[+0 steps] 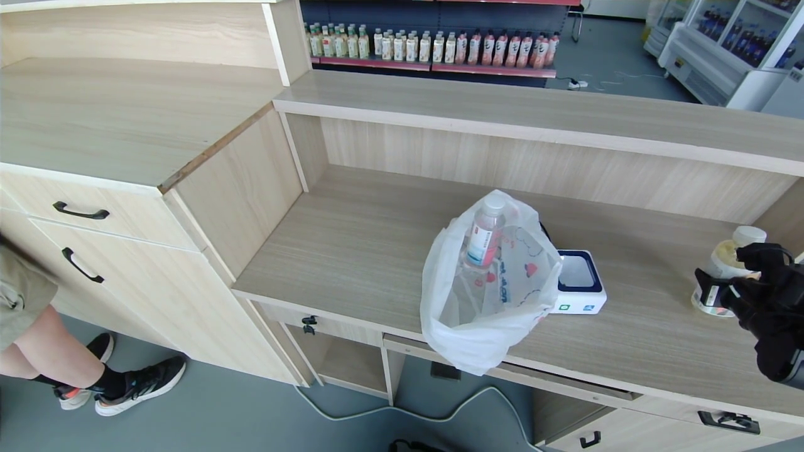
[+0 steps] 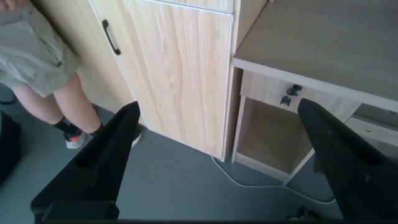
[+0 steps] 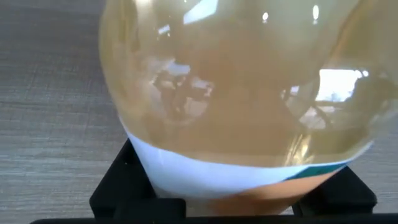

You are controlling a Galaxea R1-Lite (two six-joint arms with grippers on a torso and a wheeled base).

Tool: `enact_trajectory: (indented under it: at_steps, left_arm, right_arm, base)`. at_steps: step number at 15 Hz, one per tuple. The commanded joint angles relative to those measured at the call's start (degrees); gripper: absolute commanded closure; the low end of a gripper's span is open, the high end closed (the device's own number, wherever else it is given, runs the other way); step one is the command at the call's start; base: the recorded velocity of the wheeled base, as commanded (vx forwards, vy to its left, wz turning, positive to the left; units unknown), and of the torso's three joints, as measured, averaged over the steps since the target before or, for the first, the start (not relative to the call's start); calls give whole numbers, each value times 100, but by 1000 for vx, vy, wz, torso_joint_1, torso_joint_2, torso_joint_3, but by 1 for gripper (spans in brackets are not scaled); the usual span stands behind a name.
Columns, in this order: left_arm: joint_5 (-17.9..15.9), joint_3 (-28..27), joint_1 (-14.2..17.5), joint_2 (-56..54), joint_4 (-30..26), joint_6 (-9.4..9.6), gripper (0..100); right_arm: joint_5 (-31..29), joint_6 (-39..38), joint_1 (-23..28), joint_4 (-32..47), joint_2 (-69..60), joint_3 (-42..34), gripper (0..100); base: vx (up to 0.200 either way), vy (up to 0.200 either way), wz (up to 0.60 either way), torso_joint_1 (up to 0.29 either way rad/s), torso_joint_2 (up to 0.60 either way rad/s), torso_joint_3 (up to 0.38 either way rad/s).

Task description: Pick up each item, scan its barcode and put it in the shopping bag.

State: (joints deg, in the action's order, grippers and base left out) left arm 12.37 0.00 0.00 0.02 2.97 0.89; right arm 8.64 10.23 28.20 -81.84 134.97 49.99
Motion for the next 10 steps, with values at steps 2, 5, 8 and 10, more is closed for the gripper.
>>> enact_trajectory:
  at_steps: [2,5,8,10]
  left_arm:
    - [2,0,0,-2,1,-1,0]
    - [2,0,0,-2,1,-1,0]
    - [2,0,0,-2,1,-1,0]
    - [2,0,-9,-2,-7,-1,0]
  right_arm:
    - [6,-82,-25,19,-94,90,100]
    - [32,-355,-77,150,-375,46,100]
    - [454,-1726,-403,1759,-1729,28,100]
    - [1351,-2825,-631,3024,-2986,81,100]
  base:
    - [0,0,0,0,0,0]
    - [0,0,0,0,0,0]
    - [0,0,0,0,0,0]
    - [0,0,0,0,0,0]
